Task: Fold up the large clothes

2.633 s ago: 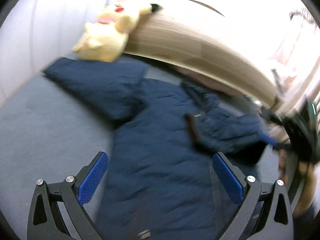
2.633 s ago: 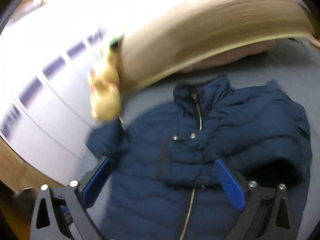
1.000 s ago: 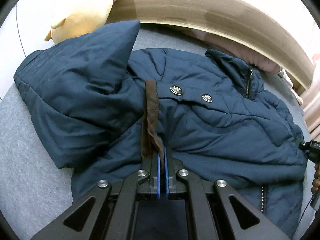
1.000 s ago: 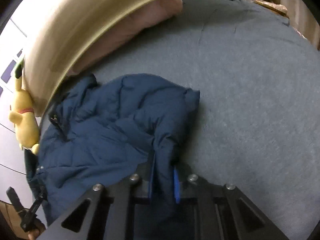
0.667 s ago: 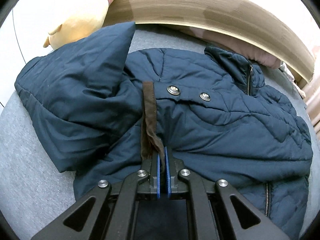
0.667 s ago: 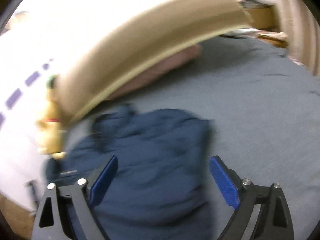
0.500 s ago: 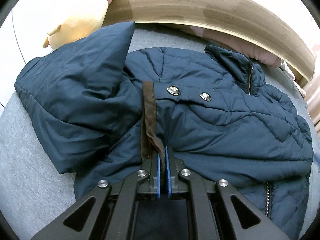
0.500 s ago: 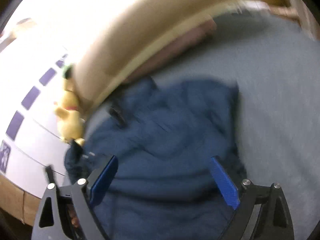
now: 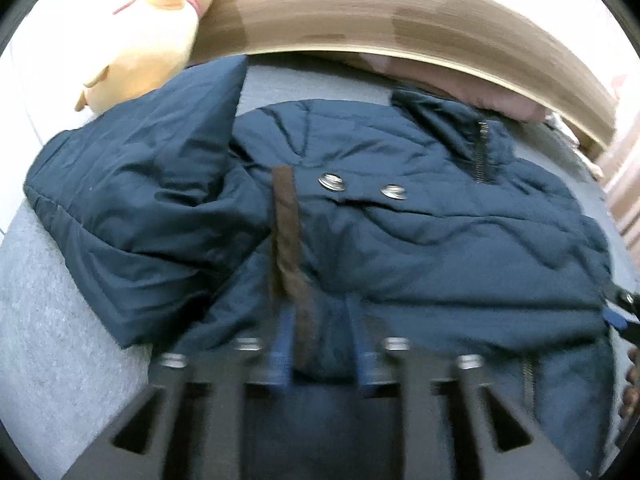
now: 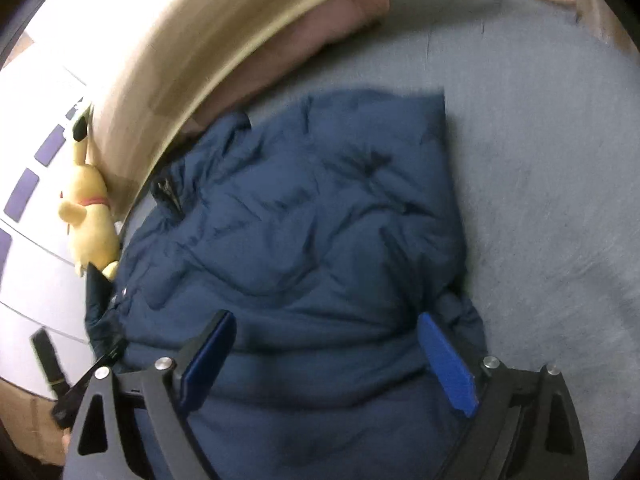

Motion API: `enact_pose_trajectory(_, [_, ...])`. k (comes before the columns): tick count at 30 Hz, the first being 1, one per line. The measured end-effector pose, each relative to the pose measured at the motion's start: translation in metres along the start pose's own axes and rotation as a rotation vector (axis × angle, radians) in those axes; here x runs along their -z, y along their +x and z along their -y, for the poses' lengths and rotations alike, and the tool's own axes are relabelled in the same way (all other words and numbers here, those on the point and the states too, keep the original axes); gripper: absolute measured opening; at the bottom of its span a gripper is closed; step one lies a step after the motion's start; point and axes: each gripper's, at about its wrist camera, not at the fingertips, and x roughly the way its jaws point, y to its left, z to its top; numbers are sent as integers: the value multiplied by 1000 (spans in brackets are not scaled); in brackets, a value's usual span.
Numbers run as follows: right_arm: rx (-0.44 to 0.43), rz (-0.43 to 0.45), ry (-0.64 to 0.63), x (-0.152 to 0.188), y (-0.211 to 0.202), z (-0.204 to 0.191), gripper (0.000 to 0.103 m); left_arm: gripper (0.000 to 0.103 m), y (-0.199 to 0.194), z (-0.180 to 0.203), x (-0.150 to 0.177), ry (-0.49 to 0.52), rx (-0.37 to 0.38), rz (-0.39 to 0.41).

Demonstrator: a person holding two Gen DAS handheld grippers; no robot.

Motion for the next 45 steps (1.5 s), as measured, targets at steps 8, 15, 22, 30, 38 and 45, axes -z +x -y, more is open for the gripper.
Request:
enact_pose_trajectory(8, [-9, 224, -206, 38, -76, -49, 98, 84, -110, -104, 1, -115, 150, 266])
enact_pose_trajectory(15, [63, 254, -222, 84, -98, -38, 98, 85, -85, -298, -21, -608, 110, 269])
enact_pose_trajectory(22, [114, 272, -160, 98, -116, -18, 98, 85, -25, -361, -53, -792, 107, 226])
enact_pose_trajectory(30, [151, 286, -157, 104, -122, -12, 98, 10, 7, -373, -66, -846, 56, 157])
enact_pose_trajectory(38, [137, 308, -143, 107, -129, -7, 98, 6, -73, -326, -82, -645, -83, 327])
enact_pose_trajectory(45, [120, 342, -135, 112, -149, -4, 98, 6, -139, -283, -87, -496, -143, 454])
